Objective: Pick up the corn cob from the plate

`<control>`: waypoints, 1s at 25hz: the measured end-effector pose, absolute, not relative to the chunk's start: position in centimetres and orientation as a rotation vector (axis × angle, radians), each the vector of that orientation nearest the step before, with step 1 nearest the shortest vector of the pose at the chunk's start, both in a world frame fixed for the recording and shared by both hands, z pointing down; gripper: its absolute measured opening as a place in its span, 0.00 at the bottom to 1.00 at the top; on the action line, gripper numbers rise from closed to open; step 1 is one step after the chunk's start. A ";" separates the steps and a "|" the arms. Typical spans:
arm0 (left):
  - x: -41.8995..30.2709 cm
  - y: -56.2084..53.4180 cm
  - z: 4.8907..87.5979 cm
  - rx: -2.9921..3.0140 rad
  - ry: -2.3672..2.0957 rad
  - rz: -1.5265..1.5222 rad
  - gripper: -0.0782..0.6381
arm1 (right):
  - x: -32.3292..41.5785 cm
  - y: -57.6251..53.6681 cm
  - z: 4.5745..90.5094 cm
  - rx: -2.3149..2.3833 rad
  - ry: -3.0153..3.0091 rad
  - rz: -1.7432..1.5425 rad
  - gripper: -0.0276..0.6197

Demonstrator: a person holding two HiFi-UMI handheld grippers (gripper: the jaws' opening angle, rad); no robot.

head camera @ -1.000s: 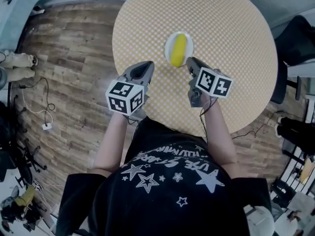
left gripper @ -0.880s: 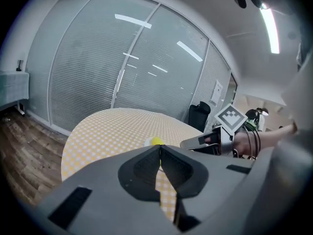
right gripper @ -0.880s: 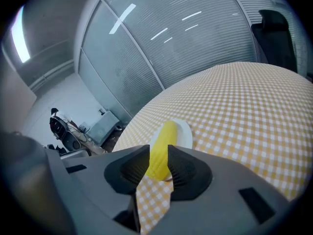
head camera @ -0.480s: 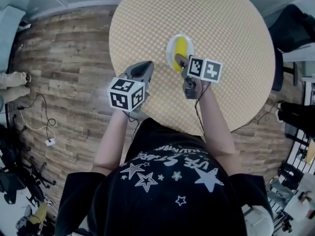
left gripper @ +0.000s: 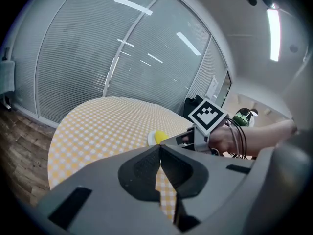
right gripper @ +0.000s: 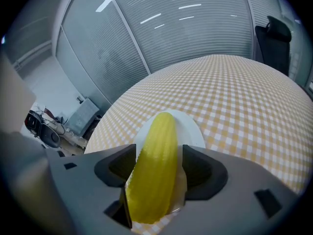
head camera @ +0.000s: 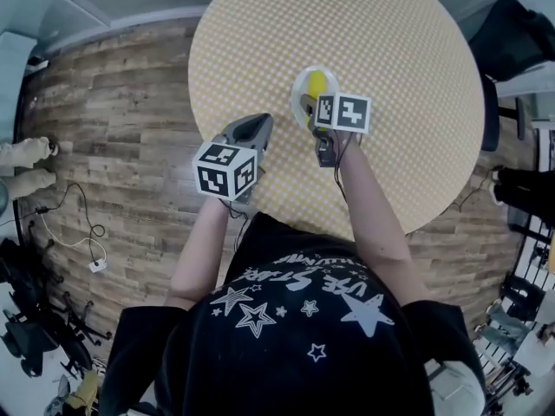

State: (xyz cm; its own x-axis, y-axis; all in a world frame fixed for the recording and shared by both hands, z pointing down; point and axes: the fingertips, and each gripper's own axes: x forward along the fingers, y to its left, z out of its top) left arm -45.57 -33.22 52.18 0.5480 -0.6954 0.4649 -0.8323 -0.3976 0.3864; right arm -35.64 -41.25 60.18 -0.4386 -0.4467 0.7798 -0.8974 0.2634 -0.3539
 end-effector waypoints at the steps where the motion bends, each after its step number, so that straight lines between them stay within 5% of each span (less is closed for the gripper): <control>1: -45.6 -33.3 52.3 2.200 -1.222 0.308 0.12 | -35.7 -41.3 60.4 1.214 -1.990 1.093 0.46; 14: -44.7 -34.2 52.8 2.209 -1.181 0.337 0.12 | -34.6 -40.9 62.1 1.244 -1.787 0.799 0.46; 25: -44.7 -33.6 52.6 2.217 -1.172 0.359 0.12 | -35.3 -41.6 61.1 1.171 -1.900 0.907 0.45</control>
